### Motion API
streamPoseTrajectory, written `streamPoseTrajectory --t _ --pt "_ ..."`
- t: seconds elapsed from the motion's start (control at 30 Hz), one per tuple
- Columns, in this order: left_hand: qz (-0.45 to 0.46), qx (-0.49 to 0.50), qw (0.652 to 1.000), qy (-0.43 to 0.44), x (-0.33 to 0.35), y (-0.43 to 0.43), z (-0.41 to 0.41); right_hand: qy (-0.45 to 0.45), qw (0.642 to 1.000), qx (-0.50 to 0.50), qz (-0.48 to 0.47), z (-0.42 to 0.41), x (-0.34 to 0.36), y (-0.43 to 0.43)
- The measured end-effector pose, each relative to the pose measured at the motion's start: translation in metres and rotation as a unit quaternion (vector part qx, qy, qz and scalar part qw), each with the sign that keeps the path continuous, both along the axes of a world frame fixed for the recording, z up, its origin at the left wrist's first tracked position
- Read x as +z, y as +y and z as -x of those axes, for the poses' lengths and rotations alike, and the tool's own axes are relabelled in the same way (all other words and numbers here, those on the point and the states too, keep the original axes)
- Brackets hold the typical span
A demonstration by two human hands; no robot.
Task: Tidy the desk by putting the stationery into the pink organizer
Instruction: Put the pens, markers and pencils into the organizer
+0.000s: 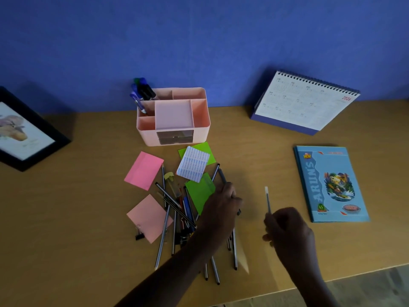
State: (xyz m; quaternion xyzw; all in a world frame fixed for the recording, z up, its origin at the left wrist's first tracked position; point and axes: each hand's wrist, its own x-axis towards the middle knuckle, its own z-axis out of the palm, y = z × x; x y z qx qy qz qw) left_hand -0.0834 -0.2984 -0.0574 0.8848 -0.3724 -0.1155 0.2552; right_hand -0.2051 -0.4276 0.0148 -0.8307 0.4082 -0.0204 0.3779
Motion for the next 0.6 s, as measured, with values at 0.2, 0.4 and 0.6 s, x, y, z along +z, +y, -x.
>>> streamPoseTrajectory --t 0.2,0.4,0.6 --pt "-0.024 -0.019 0.999 0.009 0.012 -0.001 -0.003 -0.127 0.99 0.052 0.037 -0.056 0.045 0.001" --pt "-0.032 -0.064 0.997 -0.03 0.019 0.001 -0.005 -0.223 0.966 0.134 -0.005 -0.143 0.071 0.022" --pt "-0.052 -0.108 0.992 -0.043 0.013 0.004 -0.015 -0.29 0.934 0.21 -0.021 -0.234 0.081 0.055"
